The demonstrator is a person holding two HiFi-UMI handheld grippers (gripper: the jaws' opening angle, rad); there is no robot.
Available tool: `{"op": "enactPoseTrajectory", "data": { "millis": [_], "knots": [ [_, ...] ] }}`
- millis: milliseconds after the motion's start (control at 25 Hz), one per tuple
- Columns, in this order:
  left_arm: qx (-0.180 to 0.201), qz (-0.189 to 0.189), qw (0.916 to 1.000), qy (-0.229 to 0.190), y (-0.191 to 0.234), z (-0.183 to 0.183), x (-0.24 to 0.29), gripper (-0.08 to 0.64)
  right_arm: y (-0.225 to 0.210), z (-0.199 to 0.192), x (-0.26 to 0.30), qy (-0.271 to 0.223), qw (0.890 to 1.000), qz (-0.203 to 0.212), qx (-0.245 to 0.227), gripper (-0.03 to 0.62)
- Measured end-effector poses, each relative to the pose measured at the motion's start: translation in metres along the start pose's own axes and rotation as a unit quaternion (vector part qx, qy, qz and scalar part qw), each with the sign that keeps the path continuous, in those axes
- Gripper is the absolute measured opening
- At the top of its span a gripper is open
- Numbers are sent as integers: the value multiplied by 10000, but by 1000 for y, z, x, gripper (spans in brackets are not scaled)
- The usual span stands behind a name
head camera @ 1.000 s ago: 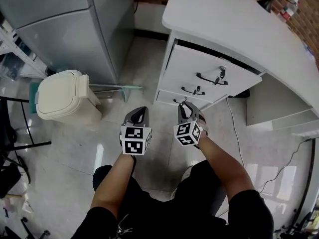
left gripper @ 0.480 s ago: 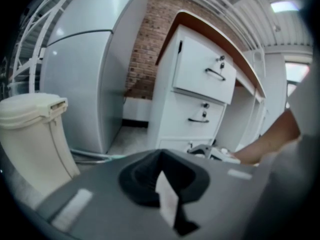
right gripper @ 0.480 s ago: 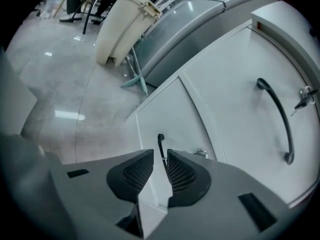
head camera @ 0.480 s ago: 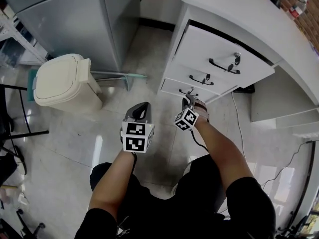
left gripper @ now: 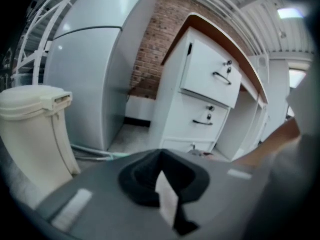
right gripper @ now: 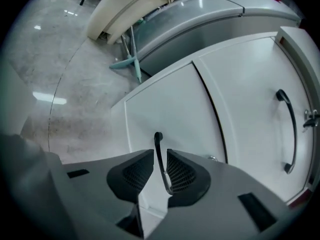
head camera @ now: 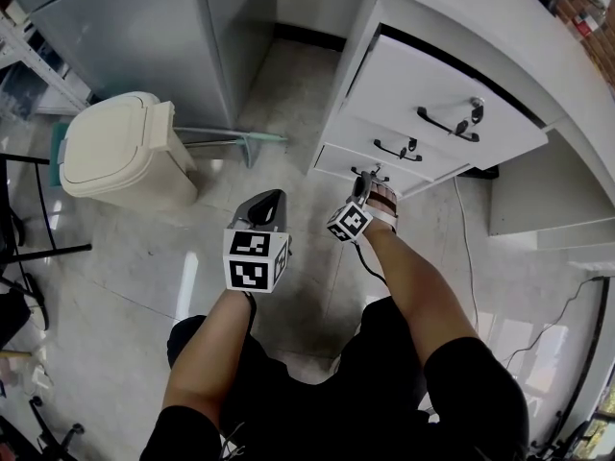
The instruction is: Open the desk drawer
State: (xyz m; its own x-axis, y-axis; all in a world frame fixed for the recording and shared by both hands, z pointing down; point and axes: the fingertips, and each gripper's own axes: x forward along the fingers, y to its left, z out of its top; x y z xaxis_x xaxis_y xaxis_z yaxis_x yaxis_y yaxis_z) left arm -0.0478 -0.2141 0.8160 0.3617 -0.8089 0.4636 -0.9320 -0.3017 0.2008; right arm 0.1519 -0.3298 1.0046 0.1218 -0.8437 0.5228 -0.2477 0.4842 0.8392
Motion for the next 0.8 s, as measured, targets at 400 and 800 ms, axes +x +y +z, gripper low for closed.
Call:
{"op": "enactPoseTrajectory", "data": {
  "millis": [400,800],
  "knots": [
    [263,-165,9994,143,-10,-11,12,-3,-3,-1,12,192,9994,-170,-225,49],
    [341,-154,9993,68,-7,-6,15,-3,5,-5,11,452,9966,90,-678,14]
  ]
}}
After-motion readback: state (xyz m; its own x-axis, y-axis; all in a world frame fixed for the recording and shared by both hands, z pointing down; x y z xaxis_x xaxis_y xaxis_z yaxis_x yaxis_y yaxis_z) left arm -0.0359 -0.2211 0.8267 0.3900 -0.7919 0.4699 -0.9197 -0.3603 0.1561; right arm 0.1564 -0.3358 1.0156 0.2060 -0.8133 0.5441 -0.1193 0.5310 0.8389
